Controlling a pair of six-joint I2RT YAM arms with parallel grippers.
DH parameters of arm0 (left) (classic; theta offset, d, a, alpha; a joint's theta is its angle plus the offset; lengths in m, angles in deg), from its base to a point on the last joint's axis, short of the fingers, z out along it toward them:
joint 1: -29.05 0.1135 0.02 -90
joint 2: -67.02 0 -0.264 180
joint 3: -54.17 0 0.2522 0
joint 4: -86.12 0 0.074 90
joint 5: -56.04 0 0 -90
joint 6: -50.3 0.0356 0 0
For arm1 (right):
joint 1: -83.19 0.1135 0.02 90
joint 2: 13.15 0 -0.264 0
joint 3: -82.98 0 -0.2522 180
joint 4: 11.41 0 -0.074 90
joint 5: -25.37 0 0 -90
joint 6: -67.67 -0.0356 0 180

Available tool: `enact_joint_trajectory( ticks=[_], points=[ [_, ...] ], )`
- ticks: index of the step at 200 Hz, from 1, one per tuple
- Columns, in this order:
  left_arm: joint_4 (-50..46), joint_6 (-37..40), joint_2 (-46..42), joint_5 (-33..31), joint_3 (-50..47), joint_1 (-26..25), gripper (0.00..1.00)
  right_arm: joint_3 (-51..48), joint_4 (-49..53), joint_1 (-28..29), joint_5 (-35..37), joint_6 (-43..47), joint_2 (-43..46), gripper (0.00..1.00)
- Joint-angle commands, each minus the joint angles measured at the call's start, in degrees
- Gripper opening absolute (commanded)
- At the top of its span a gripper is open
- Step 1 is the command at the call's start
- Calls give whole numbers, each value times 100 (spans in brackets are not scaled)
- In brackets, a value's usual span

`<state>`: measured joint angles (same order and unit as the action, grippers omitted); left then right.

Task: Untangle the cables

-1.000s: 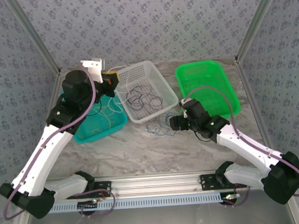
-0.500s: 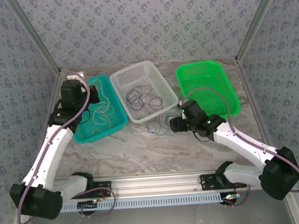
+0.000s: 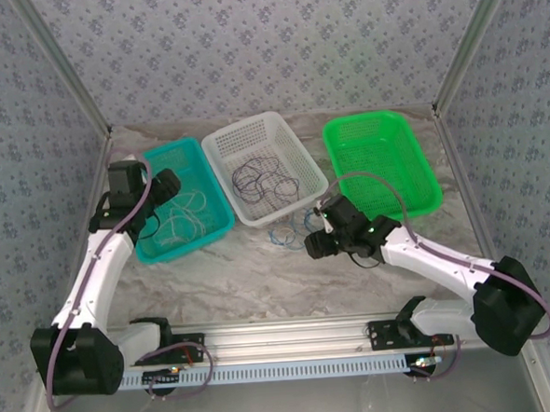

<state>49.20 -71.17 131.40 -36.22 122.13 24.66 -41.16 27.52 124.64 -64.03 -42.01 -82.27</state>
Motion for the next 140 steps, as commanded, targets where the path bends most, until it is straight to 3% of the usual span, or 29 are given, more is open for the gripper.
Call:
enact_joint_trajectory(
  ticks=[1,60,140],
  points=[
    [-263,-298,-22,94,124,22,99,-115,113,123,-167,239,-115,70],
    [-495,-414,-353,-323,195,-514,99,-71,-110,745,312,428,-858,70],
    [-333,-303,-634,-98,100,-878,99,199,-402,1390,2207,-24,-1817,69]
  ],
)
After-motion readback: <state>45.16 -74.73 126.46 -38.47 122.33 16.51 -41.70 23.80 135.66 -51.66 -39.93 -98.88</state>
